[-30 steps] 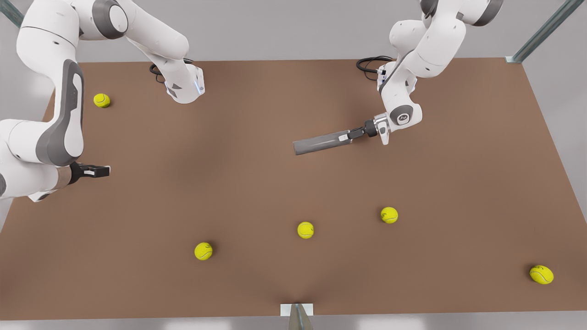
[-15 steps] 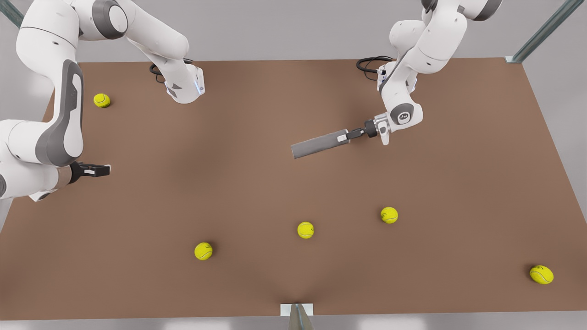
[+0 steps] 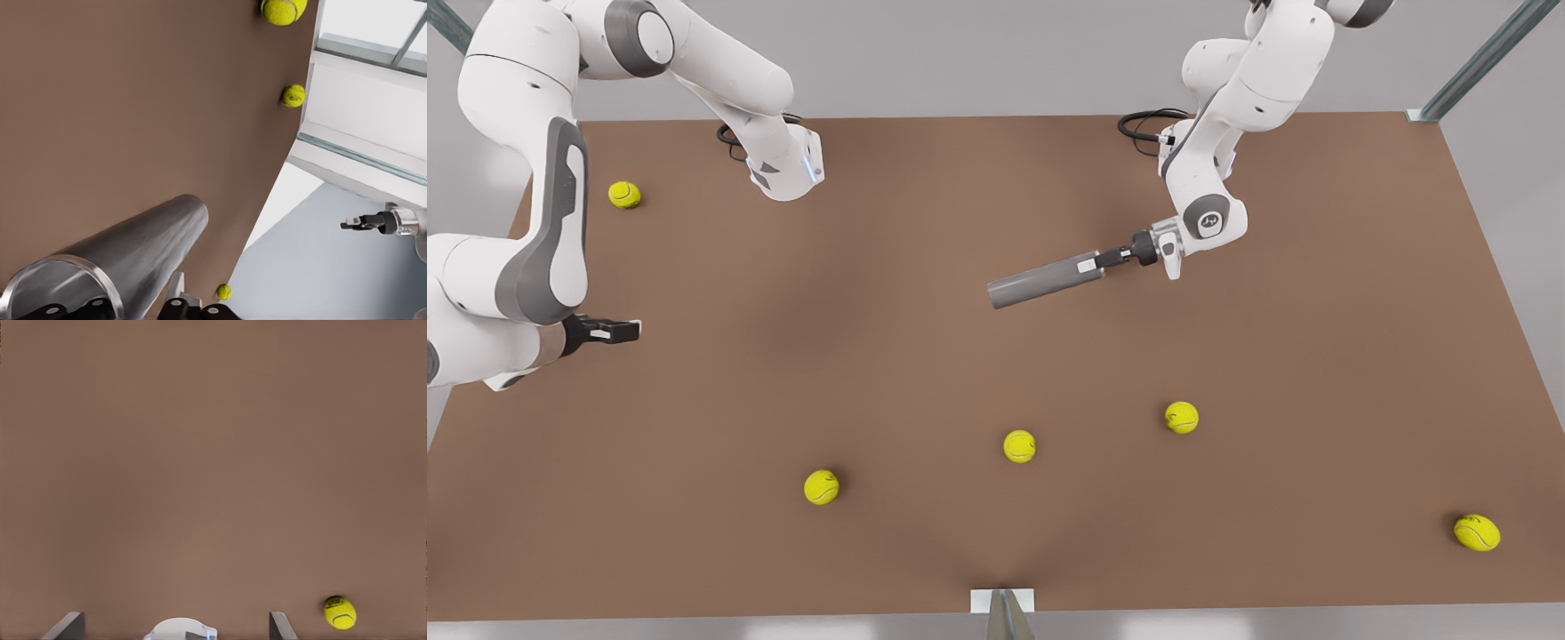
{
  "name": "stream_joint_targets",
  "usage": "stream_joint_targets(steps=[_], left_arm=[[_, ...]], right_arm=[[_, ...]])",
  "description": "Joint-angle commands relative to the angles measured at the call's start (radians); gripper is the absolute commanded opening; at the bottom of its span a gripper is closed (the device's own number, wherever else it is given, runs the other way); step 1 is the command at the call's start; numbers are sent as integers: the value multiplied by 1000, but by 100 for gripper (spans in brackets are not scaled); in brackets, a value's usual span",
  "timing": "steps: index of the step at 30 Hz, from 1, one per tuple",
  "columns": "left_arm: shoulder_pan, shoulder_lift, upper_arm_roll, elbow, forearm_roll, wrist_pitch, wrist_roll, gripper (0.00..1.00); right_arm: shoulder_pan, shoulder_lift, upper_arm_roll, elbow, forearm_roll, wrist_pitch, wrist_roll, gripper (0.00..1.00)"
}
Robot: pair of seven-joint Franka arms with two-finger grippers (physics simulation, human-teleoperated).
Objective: Put the tennis tube upright
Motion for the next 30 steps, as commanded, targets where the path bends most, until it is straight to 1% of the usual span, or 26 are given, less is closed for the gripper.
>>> stream_joint_targets(steps=[1,4,10,13,20,22,30], left_arm=[[-1,0,-9,3,2,2,-2,34],[1,0,-10,7,2,2,-2,28],[1,-14,-10,7,2,2,-9,28],[1,-14,-10,7,2,2,-11,25],[1,-32,-10,7,2,2,-15,24],[1,-40,-10,7,2,2,-20,22],[5,-64,-9,15,10,5,-18,21]], right_arm=[[0,0,0,0,0,0,0,100],[0,0,0,0,0,0,-1,100],[2,0,0,0,0,0,0,100],[2,0,0,0,0,0,0,100],[0,1,0,0,0,0,0,100],[-2,1,0,0,0,0,0,100],[3,1,0,2,0,0,5,100]])
